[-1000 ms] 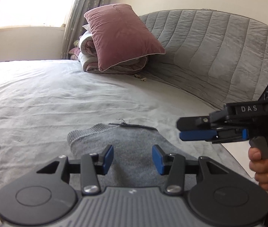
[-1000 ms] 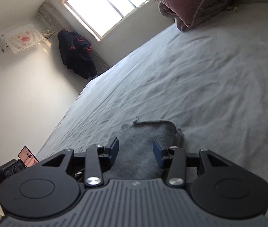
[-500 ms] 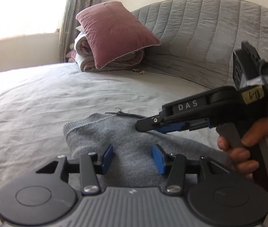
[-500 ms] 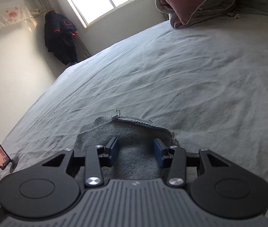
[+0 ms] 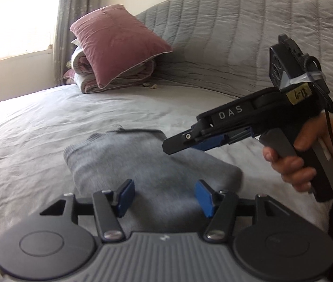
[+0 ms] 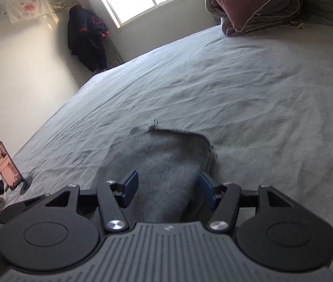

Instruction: Fold clothes

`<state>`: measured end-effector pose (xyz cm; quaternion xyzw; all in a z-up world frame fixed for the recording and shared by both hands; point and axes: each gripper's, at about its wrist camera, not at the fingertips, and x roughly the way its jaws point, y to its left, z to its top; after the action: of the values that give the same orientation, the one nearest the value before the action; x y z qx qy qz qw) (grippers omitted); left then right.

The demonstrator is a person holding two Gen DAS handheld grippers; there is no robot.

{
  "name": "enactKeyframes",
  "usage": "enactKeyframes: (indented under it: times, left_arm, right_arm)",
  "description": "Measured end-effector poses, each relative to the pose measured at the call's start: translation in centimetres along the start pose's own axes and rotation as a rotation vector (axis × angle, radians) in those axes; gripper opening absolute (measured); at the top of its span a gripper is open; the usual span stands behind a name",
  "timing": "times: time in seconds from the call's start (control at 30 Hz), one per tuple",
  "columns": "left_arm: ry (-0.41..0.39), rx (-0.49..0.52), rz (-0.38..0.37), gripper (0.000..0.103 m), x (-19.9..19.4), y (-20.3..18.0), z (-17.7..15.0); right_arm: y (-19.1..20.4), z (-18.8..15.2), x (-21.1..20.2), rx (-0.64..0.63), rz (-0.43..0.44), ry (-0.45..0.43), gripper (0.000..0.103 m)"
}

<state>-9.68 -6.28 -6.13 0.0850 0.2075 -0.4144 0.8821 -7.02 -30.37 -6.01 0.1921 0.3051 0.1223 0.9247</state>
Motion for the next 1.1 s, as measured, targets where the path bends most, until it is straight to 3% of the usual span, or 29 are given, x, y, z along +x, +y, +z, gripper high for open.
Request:
enactKeyframes:
  times: [0.23,0.53,0.7,0.8,0.87,0.97,1.1]
  left_arm:
    - [0.027,0.053,-0.017,0.065,-2.5,-0.8,-1.9]
    - [0.085,-0.014,-0.053,0.071,-3.9,1.1,-1.3]
    - [0.131,-0.21,-0.17,0.081,-3.7,4.3,-0.3]
    - [0.149,-0.348,-0.182,0.081,-2.3,7.0,0.2]
    - [0.172,-0.446,-0.188,0.081,-0.9,9.0,0.6]
    - [0.189,-0.589,-0.222,0.081,1.7,11.6,0.9]
    - [0.199,-0.702,-0.248,0.08,5.7,13.2,1.0]
  right_arm:
    - [-0.1,-2.2,-1.9,-0.03,0.047,0.065,0.064]
    - [-1.0,-3.1,-3.3,0.015,0.075,0.108,0.068]
    - [-2.1,-2.8,-4.0,0.161,0.184,0.145,0.07]
    - [-2.8,-3.6,-3.4,0.27,0.258,0.217,0.073]
    - [-2.9,-4.3,-2.8,0.312,0.263,0.255,0.073]
    - [-2.1,-4.5,-2.2,0.311,0.25,0.237,0.074]
    - [-1.1,-4.4,-1.7,0.32,0.249,0.177,0.074]
